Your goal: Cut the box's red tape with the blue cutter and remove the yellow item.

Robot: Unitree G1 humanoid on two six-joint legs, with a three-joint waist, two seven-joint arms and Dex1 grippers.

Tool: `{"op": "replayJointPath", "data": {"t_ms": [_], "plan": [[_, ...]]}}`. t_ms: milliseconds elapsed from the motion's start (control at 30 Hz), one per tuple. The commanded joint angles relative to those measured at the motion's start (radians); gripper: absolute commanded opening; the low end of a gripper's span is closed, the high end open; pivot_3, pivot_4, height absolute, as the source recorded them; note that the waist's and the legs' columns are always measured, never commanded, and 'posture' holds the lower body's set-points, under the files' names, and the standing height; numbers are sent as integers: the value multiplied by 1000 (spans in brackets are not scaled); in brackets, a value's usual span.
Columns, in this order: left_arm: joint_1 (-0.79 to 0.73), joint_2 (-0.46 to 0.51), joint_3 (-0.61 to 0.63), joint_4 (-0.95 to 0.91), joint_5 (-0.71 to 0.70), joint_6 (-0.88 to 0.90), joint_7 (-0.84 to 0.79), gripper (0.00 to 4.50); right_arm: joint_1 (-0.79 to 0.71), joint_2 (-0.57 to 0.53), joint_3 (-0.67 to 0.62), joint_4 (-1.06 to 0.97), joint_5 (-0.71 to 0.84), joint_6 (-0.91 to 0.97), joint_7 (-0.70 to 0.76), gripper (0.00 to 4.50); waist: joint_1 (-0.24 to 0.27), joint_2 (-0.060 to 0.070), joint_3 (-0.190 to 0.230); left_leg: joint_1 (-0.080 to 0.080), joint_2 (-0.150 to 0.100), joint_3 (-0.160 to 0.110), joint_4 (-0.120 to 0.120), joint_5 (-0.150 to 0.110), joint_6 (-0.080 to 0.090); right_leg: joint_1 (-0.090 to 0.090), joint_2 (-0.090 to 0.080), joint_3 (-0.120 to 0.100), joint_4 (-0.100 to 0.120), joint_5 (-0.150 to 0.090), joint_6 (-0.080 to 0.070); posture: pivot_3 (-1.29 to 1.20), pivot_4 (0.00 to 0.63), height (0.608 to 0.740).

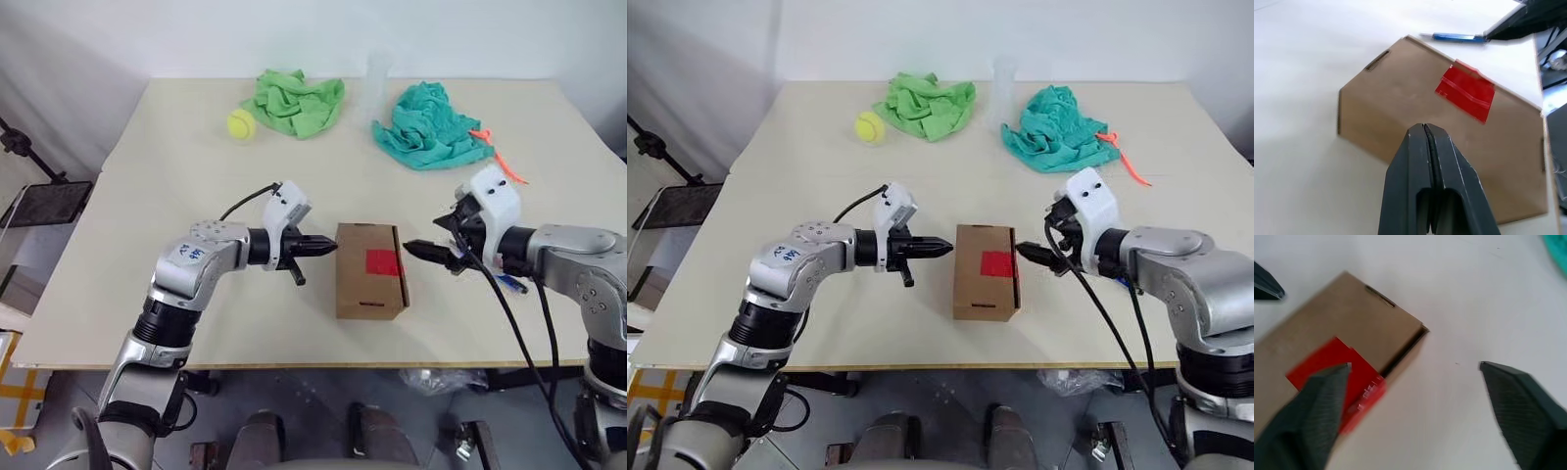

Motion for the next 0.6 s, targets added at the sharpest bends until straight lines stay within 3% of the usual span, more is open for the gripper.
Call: {"op": "replayJointPath", "data": {"t_ms": [33,433,600], "plan": [[-26,-9,-30,26,22,-51,-1,0,-1,26,-26,-61,16,34,-46,4462,0,0,0,0,0,0,0,0,0,0,0,0,0,0,0,0,150,740],[-50,-23,-216,155,176,-201,-48,0,81,2,-21,-60,9,18,-92,4462,1,0,0,1,0,0,0,0,0,1,0,0,-1,0,0,0,150,740],[-53,-12,-241,172,210,-226,-67,0,107,-30,-32,-60,11,11,-88,4462,1,0,0,3,0,0,0,0,1,3,0,0,-1,0,-1,0,150,740]]}}
